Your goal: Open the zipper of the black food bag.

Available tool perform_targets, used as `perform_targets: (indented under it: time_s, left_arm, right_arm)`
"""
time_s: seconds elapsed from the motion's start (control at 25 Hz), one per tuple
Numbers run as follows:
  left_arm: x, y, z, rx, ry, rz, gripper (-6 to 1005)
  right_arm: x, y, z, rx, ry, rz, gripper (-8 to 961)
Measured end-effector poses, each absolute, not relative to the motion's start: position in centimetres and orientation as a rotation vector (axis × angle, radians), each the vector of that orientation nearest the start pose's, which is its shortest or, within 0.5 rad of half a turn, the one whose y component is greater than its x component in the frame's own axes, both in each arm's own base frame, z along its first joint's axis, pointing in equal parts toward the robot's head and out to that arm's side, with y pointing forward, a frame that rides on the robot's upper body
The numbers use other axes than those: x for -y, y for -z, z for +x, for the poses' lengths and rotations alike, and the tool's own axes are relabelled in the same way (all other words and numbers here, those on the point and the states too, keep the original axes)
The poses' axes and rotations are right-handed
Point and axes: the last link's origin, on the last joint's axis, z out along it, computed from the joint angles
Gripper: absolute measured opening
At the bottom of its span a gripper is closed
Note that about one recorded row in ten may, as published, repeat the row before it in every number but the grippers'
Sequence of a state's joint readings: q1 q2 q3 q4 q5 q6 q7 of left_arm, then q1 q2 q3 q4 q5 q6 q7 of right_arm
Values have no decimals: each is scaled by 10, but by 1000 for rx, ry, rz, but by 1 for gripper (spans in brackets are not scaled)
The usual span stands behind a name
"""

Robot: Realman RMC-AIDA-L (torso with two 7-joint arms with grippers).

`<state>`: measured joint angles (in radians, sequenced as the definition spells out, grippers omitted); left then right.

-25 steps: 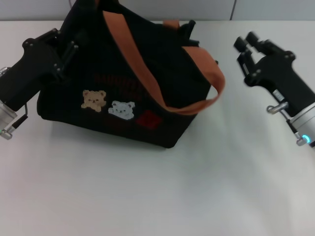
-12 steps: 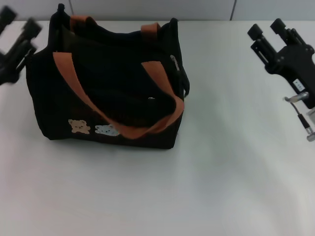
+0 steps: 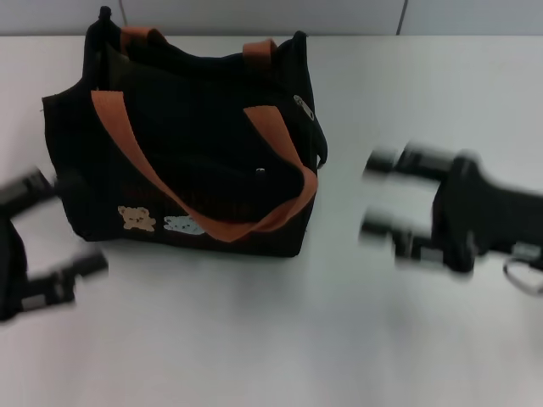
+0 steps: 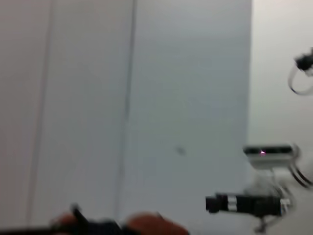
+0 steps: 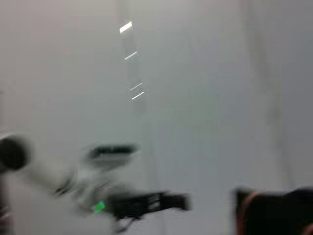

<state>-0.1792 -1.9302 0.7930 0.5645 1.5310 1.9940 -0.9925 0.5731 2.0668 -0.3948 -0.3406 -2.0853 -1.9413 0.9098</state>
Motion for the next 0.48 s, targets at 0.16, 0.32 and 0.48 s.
perform_targets:
  time_s: [0.16,0.32,0.48]
  left_arm:
    - [-210,-67,-310,297,1073,-2689,857]
    - [-213,-63,-307,301,1068,-2721,857]
    - [-215,-61,-306,299,1074,-2725,857]
  right_arm:
    - [-275,16,232,-138,-1234,-2897,671]
    - [-274,22,226,-120,-1225,-2939,671]
    - [-275,24,223,-111,-1227,-2951,671]
